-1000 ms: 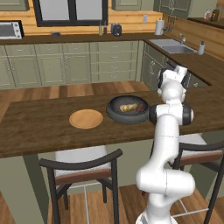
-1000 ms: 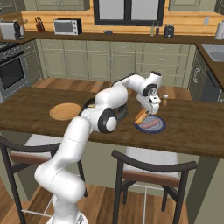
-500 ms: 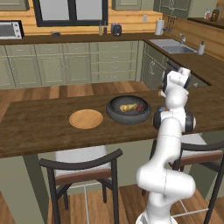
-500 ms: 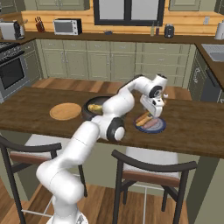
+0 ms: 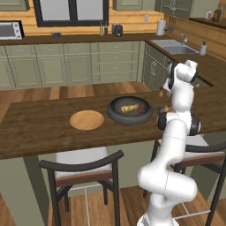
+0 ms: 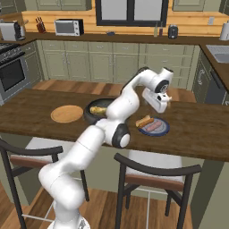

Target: Place one bun and one sausage from the bowl on each plate.

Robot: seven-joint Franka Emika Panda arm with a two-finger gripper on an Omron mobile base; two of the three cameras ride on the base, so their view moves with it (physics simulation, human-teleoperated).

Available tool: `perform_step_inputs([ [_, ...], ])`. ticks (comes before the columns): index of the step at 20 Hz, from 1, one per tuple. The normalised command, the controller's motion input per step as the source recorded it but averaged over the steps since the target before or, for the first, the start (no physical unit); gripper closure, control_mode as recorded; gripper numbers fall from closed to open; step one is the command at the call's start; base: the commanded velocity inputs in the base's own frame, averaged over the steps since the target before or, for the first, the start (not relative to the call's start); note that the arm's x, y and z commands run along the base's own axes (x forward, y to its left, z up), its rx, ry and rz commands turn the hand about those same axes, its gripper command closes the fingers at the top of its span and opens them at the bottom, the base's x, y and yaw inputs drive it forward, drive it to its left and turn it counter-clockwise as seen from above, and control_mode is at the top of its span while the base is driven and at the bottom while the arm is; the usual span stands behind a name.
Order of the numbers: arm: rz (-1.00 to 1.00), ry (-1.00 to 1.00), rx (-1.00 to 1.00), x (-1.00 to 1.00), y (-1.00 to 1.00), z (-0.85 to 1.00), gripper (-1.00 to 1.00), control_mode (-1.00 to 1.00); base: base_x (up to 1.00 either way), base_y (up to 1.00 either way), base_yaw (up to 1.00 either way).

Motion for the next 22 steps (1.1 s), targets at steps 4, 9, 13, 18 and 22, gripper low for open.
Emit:
perform_step_inputs([
  [4,0.00,-0.72,-0.40,-0.98,1.00,-0.02,-1.00,-1.00,0.00,0.00,0.00],
  [9,0.00,-0.59,-0.41,-0.81,1.00,0.05,-1.00,-1.00,0.00,0.00,0.00],
  [13,0.00,-0.63,-0.50,-0.99,1.00,-0.14,-1.00,-1.00,0.00,0.00,0.00],
  [18,0.00,-0.75,-0.53,-1.00,1.00,-0.44,-1.00,-1.00,0.00,0.00,0.00],
  [22,0.00,-0.74,-0.47,-1.00,0.99,-0.51,-1.00,-1.00,0.00,0.00,0.00],
])
